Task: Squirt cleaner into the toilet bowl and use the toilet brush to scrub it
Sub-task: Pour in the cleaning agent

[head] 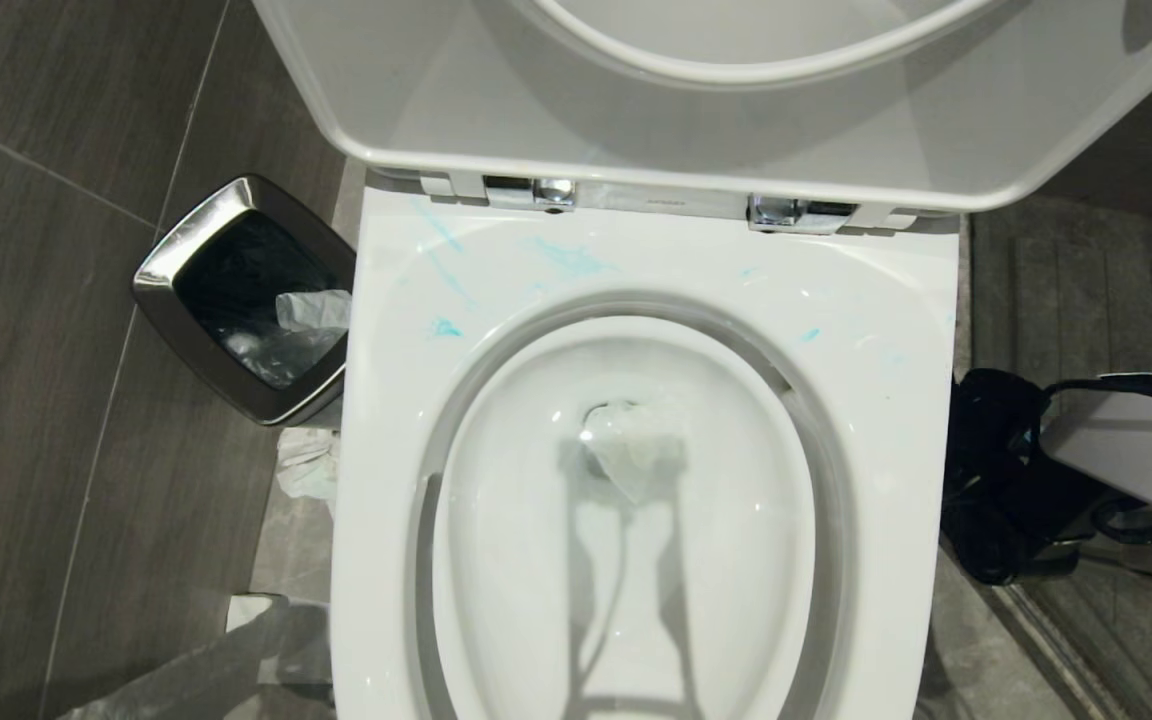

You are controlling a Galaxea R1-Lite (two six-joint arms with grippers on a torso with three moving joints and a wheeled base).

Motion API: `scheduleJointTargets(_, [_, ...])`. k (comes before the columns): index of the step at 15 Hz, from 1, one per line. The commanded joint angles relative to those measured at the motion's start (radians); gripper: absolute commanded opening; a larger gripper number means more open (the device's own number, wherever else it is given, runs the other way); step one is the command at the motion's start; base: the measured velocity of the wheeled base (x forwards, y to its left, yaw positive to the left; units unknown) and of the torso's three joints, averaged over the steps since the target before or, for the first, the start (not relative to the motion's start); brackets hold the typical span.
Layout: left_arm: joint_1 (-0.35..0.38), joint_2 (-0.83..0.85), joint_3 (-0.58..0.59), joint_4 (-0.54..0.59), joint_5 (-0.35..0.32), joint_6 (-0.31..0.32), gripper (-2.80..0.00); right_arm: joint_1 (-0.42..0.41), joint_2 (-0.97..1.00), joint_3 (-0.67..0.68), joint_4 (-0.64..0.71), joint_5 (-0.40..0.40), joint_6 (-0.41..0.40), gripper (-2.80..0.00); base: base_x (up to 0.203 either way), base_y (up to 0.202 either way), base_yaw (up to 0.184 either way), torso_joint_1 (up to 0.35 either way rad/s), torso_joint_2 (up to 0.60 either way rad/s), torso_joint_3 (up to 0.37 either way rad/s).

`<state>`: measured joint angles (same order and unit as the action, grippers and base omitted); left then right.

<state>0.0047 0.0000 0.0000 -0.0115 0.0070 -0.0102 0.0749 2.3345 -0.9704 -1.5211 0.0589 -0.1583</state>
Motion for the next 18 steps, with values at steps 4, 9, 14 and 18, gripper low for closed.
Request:
scheduleJointTargets(4, [0.001, 0.000, 0.008, -0.001, 0.001, -0.001, -2.80, 0.021, 0.085, -0.166, -0.009, 0.001, -0.001, 0.00, 0.000, 0.000, 0.000, 0.000, 0.00, 0.000])
scheduleJointTargets(9, [0.001, 0.000, 0.008, -0.001, 0.000, -0.001, -2.80, 0.077, 0.146, -0.306, -0.009, -0.035, 0.001, 0.00, 0.000, 0.000, 0.000, 0.000, 0.00, 0.000])
scheduleJointTargets(14, [0.001, 0.000, 0.008, -0.001, 0.001, -0.001, -2.80, 0.091, 0.224, -0.455, -0.009, -0.156, -0.045, 0.00, 0.000, 0.000, 0.000, 0.000, 0.00, 0.000])
scheduleJointTargets(18, [0.000, 0.000, 0.008, -0.001, 0.001, -0.001, -2.80, 0.098, 0.243, -0.505, -0.009, -0.156, -0.087, 0.00, 0.000, 0.000, 0.000, 0.000, 0.00, 0.000])
